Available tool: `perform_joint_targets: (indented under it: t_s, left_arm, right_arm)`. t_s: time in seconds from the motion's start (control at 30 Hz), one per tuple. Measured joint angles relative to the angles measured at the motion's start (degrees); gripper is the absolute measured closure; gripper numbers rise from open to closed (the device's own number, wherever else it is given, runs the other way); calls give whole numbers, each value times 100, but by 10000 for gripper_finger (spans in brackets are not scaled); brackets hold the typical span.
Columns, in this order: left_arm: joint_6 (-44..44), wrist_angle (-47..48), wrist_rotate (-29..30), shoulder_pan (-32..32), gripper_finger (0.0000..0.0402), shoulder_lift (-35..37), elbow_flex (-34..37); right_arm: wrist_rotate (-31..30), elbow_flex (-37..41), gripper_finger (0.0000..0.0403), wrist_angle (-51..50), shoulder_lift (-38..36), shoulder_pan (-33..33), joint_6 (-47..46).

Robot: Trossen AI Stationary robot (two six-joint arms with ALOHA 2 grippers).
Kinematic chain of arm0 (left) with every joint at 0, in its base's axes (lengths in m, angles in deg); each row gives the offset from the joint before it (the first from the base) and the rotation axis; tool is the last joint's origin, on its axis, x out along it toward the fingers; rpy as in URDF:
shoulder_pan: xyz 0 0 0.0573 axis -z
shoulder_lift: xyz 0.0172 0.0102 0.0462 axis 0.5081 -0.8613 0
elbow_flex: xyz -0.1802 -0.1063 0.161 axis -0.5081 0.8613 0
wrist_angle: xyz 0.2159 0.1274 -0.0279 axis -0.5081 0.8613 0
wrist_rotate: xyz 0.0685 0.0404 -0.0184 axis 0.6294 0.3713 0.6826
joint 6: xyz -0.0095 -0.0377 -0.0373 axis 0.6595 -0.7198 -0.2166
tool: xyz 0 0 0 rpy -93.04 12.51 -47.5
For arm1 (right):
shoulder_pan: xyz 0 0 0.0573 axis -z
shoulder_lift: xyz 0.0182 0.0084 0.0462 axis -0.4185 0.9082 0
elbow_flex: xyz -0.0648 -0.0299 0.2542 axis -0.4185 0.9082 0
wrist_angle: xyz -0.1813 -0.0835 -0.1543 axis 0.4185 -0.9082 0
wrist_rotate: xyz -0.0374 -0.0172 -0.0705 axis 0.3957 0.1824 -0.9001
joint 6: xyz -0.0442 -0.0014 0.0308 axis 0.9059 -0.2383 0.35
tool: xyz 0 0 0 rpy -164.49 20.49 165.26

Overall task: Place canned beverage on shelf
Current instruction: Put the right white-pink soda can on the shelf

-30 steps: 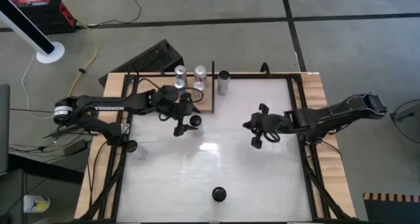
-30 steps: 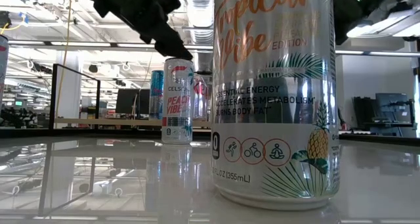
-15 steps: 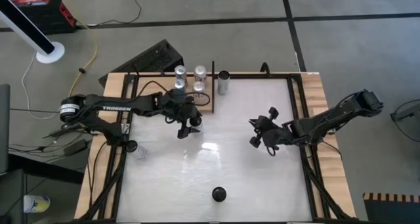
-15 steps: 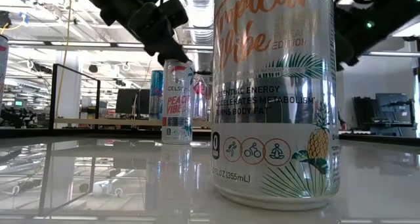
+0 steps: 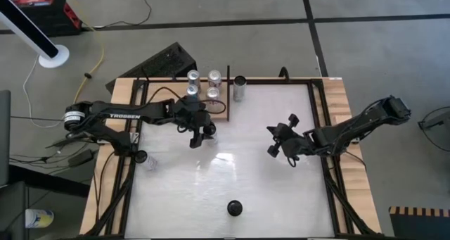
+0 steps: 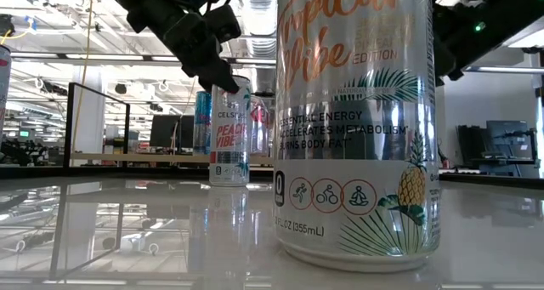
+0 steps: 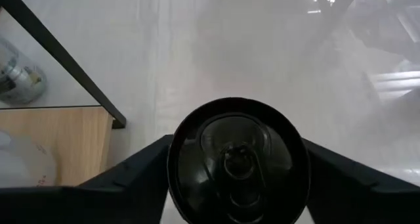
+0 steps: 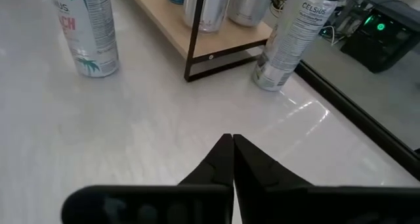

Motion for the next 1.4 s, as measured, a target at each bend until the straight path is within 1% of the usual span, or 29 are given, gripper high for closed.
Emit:
perform_joint_targets:
  t_s: [0.03,0.07,0.2,0.27,0.37,0.53,0.7,0.8,0.9,1.0,1.17,1.23,1.3,1.4]
  left_arm:
    - [2,1,2,0,159,0,0]
    - [2,3,4,0,168,1,0]
    - [20,94,-15,0,168,90,0]
    - [27,279,-17,0,168,258,-2]
    - [169,898,24,0,168,686,-184]
    - [529,1793,374,-30,168,1646,-332]
    - [856,2651,475,-375,168,2543,-324]
    - [1092,2784,469,-786,168,2895,-207]
    - [1388,2783,342,-1343,168,3055,-148]
    - [1711,2841,-53,-2041,168,2998,-90]
    - [2140,3057,-676,-3215,168,2608,-83]
    - [2308,3004,-1070,-3638,168,2501,-83]
    - [2394,2915,-1462,-3992,168,2413,-83]
    - [2479,2948,-1880,-4355,168,2346,-83]
  right_arm:
    - [0,0,375,4,0,1,0]
    - [0,0,373,4,0,-1,0]
    - [2,0,370,13,0,-1,0]
    - [2,0,372,21,2,-1,0]
    - [7,0,377,21,8,-1,-2]
    - [30,1,375,21,9,-1,-76]
    - [70,0,370,54,9,-1,-111]
    - [74,0,374,133,9,0,-111]
    - [98,0,378,161,9,-1,-111]
    - [160,0,377,171,9,-1,-111]
    - [162,0,369,194,9,-1,-109]
    - [164,0,370,192,9,-1,-109]
    - [166,0,373,190,9,-1,-107]
    - [166,0,377,181,9,-1,-105]
